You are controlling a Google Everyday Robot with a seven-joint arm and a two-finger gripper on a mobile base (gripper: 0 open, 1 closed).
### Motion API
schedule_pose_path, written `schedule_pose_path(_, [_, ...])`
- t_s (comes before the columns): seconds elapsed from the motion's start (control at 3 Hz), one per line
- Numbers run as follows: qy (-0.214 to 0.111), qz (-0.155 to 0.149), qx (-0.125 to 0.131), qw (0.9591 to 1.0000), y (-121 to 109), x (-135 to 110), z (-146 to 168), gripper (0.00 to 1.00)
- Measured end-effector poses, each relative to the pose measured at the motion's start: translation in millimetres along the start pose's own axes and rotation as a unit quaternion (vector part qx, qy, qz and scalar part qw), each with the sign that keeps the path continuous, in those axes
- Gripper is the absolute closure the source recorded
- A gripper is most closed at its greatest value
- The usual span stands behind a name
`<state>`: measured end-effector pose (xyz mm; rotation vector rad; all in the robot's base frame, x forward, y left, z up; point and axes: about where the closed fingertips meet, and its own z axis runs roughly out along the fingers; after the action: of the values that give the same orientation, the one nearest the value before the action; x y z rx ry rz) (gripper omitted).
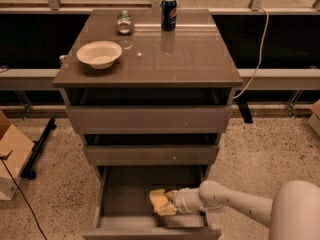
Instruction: Place sponge into bottom drawer
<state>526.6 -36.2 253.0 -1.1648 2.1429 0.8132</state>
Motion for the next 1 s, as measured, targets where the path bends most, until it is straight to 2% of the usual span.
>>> schedule_pose_path(0.33, [0.002,0.015,-0.001,0.9999,-5.7,15.2,3.4,0.28])
schedule_pose_path(0.67, [0.002,0.015,-0.003,0.9999,-4.1,14.7,4.9,0.05])
schedule_pose_path(1.0, [0.002,0.015,-0.004,0.9999,-3.2,14.7,5.9,0.0])
